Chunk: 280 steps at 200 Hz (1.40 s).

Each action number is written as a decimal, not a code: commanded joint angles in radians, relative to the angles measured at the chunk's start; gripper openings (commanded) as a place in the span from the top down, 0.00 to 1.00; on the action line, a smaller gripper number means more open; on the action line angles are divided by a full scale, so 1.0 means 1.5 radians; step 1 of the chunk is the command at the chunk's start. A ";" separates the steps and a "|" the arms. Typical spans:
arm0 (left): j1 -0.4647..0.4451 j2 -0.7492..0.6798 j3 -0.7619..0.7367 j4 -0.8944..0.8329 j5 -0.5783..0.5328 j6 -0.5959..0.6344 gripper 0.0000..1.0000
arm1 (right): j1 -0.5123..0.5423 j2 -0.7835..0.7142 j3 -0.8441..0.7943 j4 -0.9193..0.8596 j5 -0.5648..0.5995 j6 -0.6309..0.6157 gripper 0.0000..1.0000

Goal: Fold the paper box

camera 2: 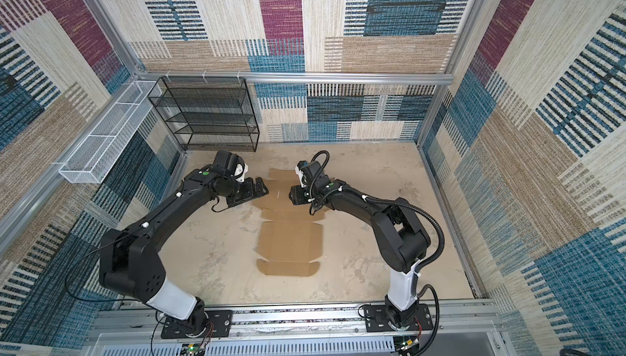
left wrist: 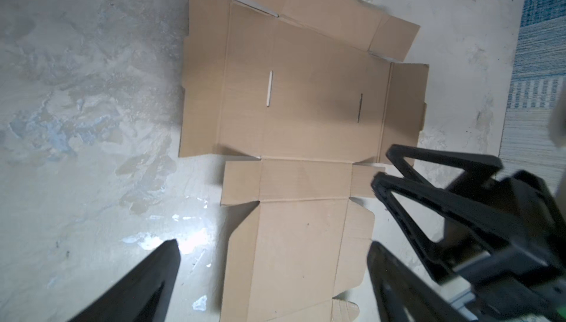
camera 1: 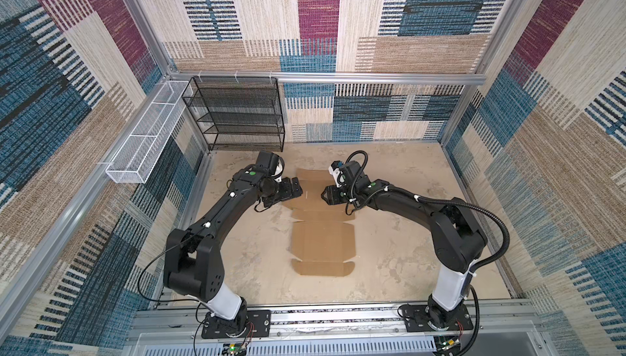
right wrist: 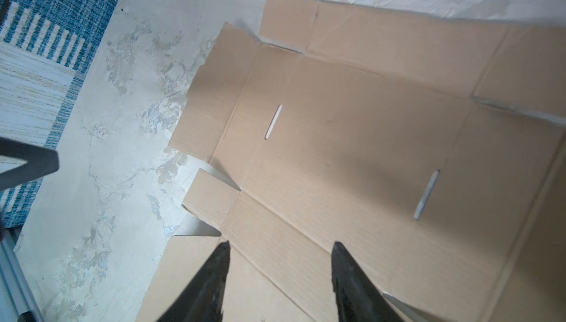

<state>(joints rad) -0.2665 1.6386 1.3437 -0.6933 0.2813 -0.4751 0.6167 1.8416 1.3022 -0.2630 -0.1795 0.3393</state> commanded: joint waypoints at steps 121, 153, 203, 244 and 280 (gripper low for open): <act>0.077 0.304 0.238 -0.072 0.011 0.172 0.38 | 0.001 0.013 0.040 -0.014 0.010 0.008 0.44; 0.076 0.322 0.244 -0.073 -0.001 0.177 0.31 | 0.001 0.022 0.046 -0.014 0.008 0.009 0.44; 0.076 0.377 0.283 -0.061 0.058 0.171 0.50 | 0.001 0.029 0.045 -0.008 0.004 0.010 0.44; 0.077 0.377 0.260 -0.010 0.103 0.149 0.64 | 0.001 0.033 0.041 -0.007 0.005 0.014 0.44; 0.076 0.380 0.241 0.018 0.115 0.141 0.64 | -0.001 0.031 0.047 -0.010 0.009 0.015 0.43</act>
<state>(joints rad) -0.1509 2.2047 1.7187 -0.7101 0.4194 -0.2462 0.6167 1.8896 1.3640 -0.3012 -0.1730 0.3546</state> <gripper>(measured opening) 0.365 0.570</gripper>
